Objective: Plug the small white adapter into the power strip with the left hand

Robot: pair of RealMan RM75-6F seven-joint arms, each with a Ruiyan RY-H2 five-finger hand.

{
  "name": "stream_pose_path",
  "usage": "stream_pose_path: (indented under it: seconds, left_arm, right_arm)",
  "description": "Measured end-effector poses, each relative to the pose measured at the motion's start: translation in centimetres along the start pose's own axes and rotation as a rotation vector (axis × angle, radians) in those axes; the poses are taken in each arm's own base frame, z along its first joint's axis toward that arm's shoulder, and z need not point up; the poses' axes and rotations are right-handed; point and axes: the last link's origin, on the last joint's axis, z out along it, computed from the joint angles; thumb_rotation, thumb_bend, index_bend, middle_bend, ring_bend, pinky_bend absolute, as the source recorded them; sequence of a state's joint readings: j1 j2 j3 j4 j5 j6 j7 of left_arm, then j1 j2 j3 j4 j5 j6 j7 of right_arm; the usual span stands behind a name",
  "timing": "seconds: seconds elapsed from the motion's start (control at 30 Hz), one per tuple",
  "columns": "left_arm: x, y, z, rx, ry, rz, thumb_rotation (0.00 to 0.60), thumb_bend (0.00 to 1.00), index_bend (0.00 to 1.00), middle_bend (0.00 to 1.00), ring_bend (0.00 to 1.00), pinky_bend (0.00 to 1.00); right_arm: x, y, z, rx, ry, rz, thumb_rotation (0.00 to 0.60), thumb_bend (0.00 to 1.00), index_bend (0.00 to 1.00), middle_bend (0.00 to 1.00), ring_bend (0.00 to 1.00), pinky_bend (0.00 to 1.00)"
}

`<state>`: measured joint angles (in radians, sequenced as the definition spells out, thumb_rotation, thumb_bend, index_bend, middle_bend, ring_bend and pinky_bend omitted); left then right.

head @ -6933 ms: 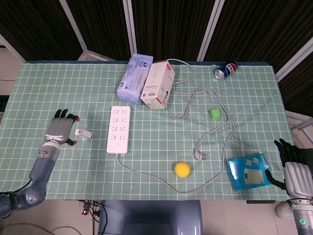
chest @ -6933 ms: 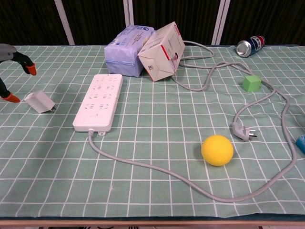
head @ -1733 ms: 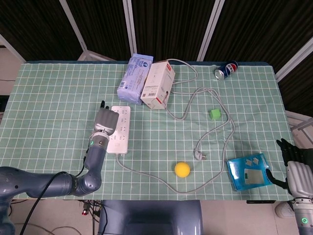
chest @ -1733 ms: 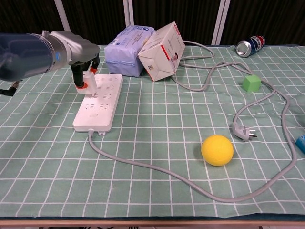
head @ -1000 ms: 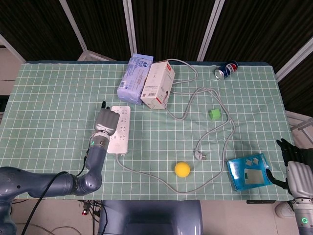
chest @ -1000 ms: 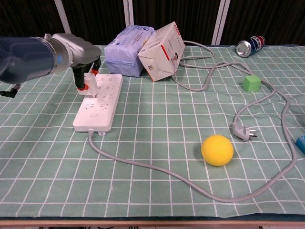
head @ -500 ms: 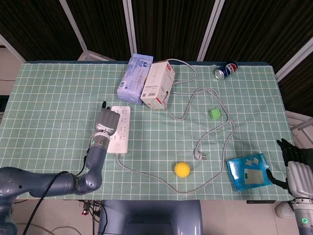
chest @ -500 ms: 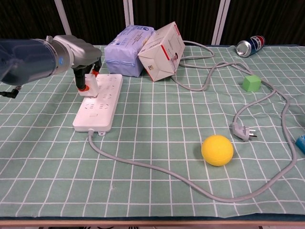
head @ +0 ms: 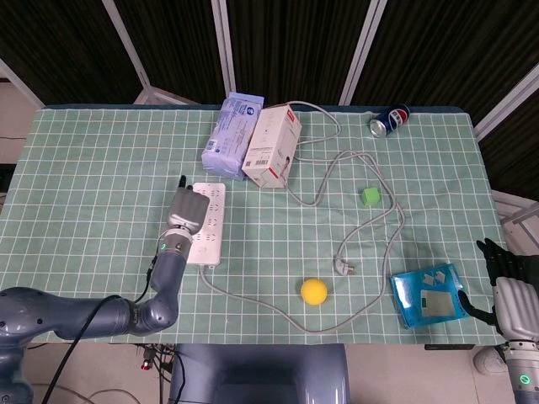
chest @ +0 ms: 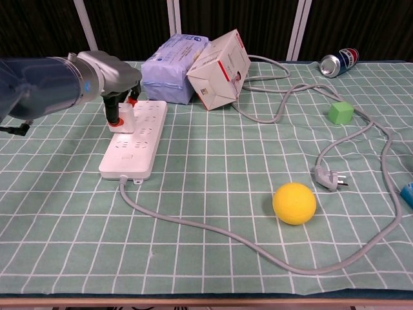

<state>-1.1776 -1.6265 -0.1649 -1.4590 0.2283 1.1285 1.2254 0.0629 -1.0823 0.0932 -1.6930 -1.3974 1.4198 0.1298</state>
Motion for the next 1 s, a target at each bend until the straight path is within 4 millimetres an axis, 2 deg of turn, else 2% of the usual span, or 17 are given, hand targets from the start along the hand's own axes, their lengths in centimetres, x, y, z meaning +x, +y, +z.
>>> stream_pose_path:
  seconds: [1.0]
  left_arm:
    - [-0.6, 1.6, 0.1, -0.03, -0.006, 0.064, 0.6, 0.81, 0.74, 0.79, 0.25, 0.08]
  right_arm:
    - [0.0, 0.0, 0.0, 0.002, 0.0, 0.007, 0.6, 0.4, 0.0, 0.0, 0.0, 0.04]
